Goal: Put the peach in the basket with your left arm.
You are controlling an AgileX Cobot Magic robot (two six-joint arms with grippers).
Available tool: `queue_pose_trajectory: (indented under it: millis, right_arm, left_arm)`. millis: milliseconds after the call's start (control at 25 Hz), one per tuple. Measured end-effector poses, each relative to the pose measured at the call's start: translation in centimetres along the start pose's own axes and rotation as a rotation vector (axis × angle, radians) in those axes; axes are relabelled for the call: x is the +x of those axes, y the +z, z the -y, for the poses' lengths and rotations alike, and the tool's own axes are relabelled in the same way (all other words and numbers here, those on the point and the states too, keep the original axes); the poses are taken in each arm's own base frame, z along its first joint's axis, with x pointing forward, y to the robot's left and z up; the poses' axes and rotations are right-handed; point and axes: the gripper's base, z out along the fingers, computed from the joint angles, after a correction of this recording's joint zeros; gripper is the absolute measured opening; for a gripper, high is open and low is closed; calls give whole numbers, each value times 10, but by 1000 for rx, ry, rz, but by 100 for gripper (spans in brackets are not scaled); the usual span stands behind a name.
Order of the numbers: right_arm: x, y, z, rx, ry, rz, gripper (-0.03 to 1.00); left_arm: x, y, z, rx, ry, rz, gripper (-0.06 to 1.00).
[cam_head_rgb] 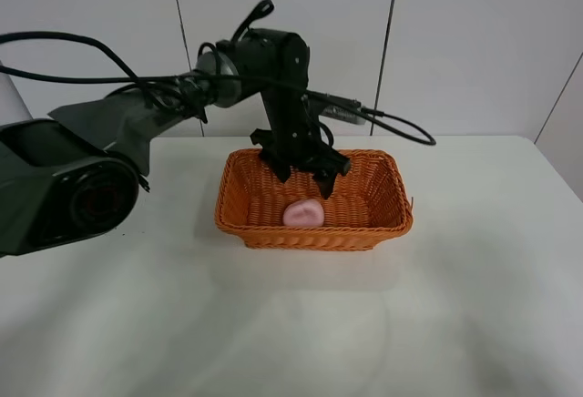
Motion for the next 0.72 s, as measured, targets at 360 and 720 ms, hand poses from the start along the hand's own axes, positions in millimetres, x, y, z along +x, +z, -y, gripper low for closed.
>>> queue_pose_trajectory:
  millis: [360,720]
  right_arm:
    - [0,0,0,0,0,0,69]
    - [0,0,0,0,0,0,69]
  left_arm:
    - [-3,-88,-50,-21,-94,179,87]
    - [14,-85,-138,-85,-221,137,87]
